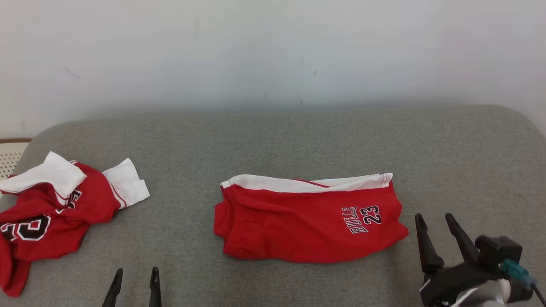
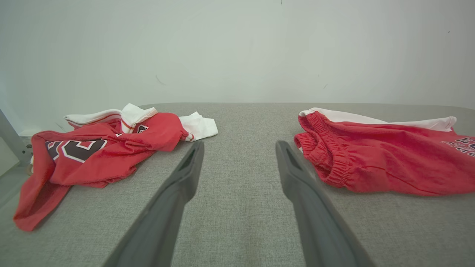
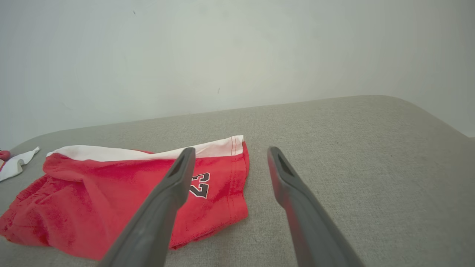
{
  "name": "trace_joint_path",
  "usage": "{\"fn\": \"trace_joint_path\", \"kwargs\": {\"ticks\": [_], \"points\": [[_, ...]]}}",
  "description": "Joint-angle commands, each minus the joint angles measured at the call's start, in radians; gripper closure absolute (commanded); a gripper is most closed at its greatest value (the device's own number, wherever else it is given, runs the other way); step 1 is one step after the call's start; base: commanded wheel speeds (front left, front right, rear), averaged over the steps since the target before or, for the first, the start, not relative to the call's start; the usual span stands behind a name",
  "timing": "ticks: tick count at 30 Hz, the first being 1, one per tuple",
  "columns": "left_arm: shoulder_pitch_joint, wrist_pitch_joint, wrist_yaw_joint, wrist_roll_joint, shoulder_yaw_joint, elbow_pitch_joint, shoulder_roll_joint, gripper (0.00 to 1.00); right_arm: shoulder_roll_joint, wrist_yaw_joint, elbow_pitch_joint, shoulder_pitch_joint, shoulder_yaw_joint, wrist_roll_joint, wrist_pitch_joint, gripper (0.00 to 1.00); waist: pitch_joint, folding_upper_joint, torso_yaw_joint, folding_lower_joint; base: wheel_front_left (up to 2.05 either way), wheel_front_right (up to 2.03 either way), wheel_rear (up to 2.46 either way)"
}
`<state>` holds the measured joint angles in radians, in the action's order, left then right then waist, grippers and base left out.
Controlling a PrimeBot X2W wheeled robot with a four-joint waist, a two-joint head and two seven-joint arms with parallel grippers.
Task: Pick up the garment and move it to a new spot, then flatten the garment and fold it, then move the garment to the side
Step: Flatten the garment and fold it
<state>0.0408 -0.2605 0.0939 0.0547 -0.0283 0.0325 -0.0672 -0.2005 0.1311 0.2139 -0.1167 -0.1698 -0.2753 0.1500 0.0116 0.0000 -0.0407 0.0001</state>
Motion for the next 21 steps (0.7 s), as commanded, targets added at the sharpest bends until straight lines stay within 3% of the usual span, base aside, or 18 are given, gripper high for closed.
{"fn": "trace_joint_path", "kwargs": {"ticks": [1,21], "points": [[-0.010,-0.003,-0.001,0.002,0.000,0.005,-0.003,0.00,-0.010,-0.001,0.022,-0.023,-0.007,-0.003,0.001,0.00,-0.006,0.0000,-0.006,-0.0001,0.00,0.00,0.00],[-0.096,-0.003,-0.019,0.015,-0.040,0.029,0.008,0.00,-0.026,-0.001,0.728,-0.493,-0.090,-0.108,0.013,0.00,-0.105,0.0000,-0.086,-0.0001,0.00,0.00,0.00]]}}
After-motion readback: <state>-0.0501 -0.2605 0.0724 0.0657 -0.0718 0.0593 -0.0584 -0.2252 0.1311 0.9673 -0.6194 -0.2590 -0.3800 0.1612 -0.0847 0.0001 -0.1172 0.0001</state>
